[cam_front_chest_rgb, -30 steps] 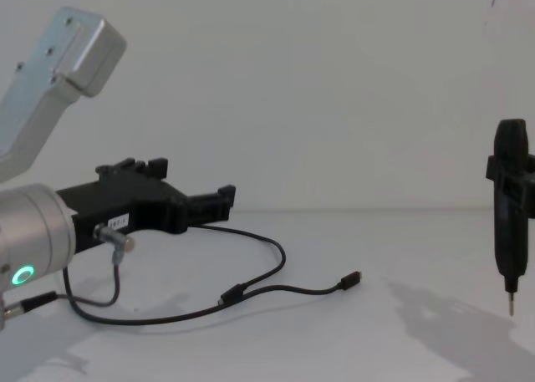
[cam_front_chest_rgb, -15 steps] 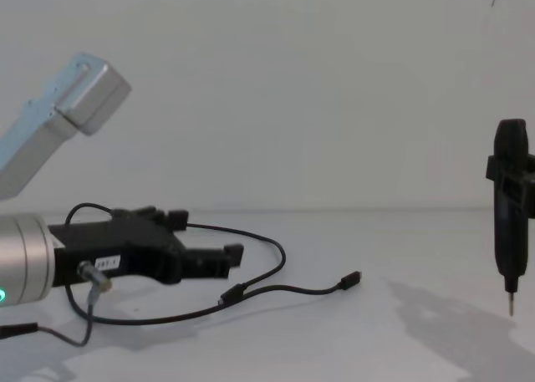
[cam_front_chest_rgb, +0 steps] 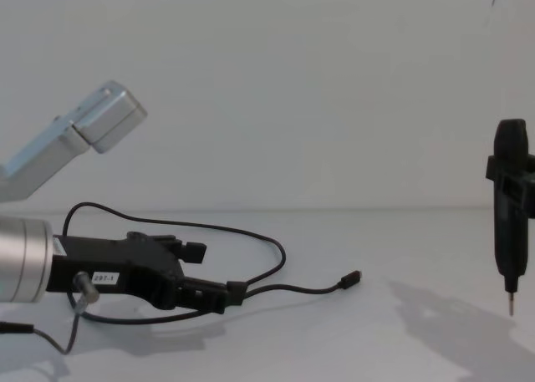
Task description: Pick up the data cable with the one hand.
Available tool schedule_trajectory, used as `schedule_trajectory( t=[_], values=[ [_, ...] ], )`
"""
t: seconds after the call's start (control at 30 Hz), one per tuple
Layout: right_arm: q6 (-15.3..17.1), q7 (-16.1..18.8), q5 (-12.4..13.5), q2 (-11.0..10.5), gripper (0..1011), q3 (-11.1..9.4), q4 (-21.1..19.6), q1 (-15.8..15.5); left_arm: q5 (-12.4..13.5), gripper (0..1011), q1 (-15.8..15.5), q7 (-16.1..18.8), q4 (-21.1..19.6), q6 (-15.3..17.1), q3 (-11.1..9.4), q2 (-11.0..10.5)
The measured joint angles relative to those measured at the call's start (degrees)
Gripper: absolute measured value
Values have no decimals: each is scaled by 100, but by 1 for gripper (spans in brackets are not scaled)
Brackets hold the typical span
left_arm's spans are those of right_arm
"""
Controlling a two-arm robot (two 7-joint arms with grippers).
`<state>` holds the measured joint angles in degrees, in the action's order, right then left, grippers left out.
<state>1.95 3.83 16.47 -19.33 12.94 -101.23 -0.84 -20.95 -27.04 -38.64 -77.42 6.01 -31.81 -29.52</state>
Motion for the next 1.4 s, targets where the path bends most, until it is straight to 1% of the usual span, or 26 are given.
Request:
schedule_trajectory(
  t=[0.13,0.37,0.47,0.7,0.87,0.97,1.0,1.1,1.17,1.23,1.27,1.3,1.33,1.4],
  values=[
    [0,0,0,0,279,0,0,0,-2,1001,-273,-311,292,10,-138,53],
    [0,0,0,0,279,0,0,0,10,1001,-595,-671,656,9,-316,153],
    [0,0,0,0,279,0,0,0,27,1001,-782,-856,874,0,-423,229],
    [0,0,0,0,279,-1,0,0,75,1001,-1068,-1126,1233,-39,-613,385],
    [0,0,0,0,279,0,0,0,117,1000,-1210,-1232,1425,-60,-727,480],
    [0,0,0,0,279,0,0,0,144,962,-1287,-1263,1532,-67,-791,540],
    [0,0,0,0,279,-1,0,0,161,918,-1321,-1275,1578,-68,-819,566],
    [0,0,0,0,279,0,0,0,183,872,-1380,-1284,1664,-70,-878,619],
    [0,0,0,0,279,0,0,0,195,805,-1402,-1286,1699,-70,-903,641],
    [0,0,0,0,279,-1,0,0,204,771,-1428,-1286,1736,-70,-932,666],
    [0,0,0,0,279,0,0,0,210,716,-1446,-1287,1762,-70,-952,684],
    [0,0,0,0,279,0,0,0,214,696,-1453,-1287,1773,-70,-961,692],
    [0,0,0,0,279,0,0,0,219,636,-1471,-1286,1797,-70,-982,711],
    [0,0,0,0,279,0,0,0,225,599,-1485,-1285,1812,-70,-998,724]
  ],
)
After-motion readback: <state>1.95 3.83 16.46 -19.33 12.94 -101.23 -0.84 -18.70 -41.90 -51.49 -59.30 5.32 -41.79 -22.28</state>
